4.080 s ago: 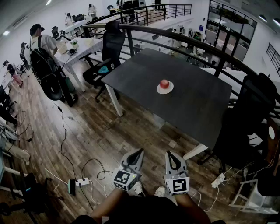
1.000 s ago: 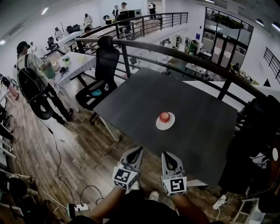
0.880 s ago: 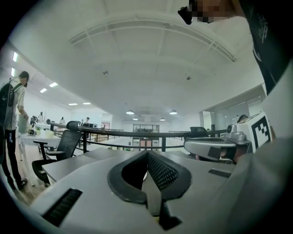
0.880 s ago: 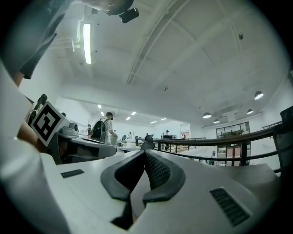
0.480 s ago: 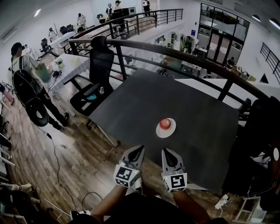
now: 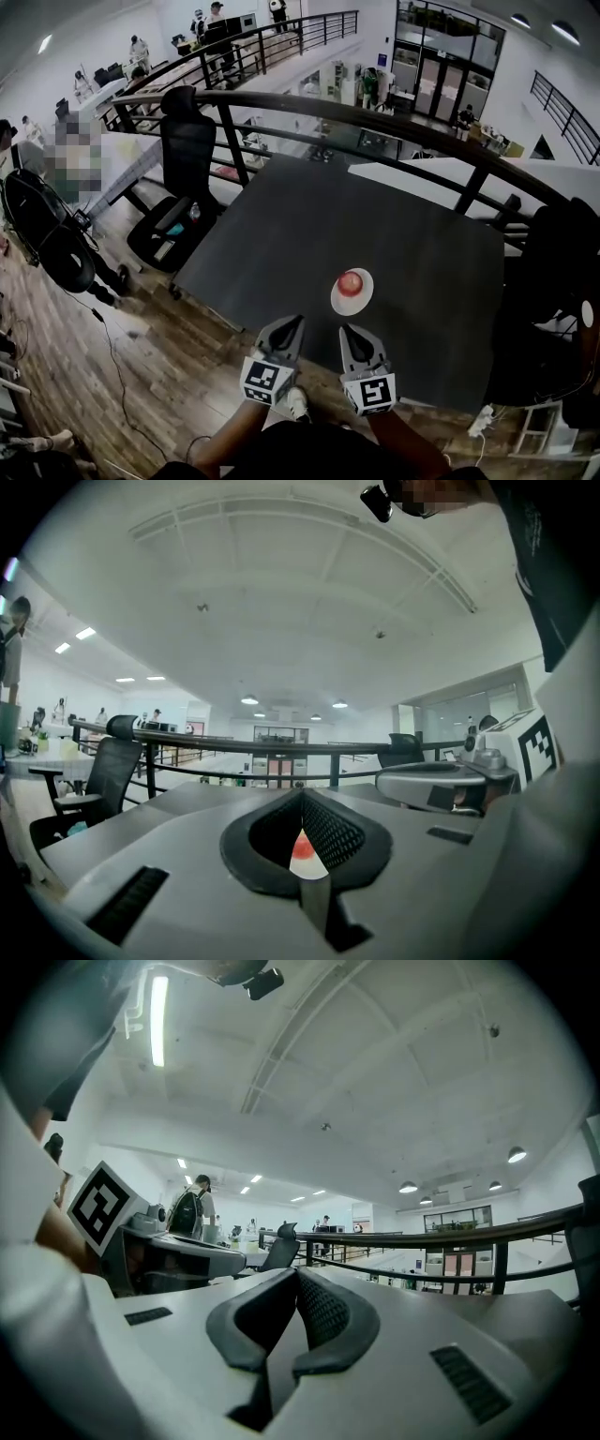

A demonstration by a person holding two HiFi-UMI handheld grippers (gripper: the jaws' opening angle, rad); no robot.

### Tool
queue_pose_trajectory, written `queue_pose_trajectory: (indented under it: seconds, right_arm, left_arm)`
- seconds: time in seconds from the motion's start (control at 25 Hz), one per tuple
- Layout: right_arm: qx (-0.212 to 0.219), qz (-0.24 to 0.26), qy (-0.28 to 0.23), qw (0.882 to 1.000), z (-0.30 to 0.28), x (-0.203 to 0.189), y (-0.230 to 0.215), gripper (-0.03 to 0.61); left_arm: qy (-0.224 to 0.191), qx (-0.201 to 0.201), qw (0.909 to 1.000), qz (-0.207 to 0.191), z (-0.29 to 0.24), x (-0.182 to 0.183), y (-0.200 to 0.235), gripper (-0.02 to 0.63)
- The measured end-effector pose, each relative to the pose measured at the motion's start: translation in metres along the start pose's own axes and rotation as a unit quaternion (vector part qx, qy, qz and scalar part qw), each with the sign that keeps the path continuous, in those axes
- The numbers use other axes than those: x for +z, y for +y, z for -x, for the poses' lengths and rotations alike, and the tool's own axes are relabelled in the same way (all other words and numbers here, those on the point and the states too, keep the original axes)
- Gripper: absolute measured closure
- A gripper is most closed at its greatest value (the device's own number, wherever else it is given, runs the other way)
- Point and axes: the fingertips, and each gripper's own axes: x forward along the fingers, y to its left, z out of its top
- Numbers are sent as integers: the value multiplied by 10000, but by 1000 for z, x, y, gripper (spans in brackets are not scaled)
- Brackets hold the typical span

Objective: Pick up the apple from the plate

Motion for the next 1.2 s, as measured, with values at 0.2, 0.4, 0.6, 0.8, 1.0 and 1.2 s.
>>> queue_pose_trajectory:
  seconds: [0.2,0.4,0.6,0.8,1.0,1.2]
  right_arm:
    - [-289,45,-1,9996,-21,-2,-4,554]
    - [-322,146,56,9994,-46,-6,4,554]
    - [-435,-136,10,9990,-69,-8,8,554]
    - [-345,-232,134,9990,-83,-17,-2,554]
    - [-281,-221,167,9992,-105,-23,-23,554]
    - [-299,-330,198,9988,-104,-24,-52,554]
  left_arm:
    - [55,-287,9996,28,-16,-4,20,591]
    - [87,-605,9981,23,-28,-7,32,591]
    - [105,-589,9982,28,-34,-8,47,591]
    - [153,-582,9982,44,-48,-10,57,591]
    - [162,-523,9985,97,-75,-13,69,591]
    - [172,-480,9986,110,-100,-10,64,591]
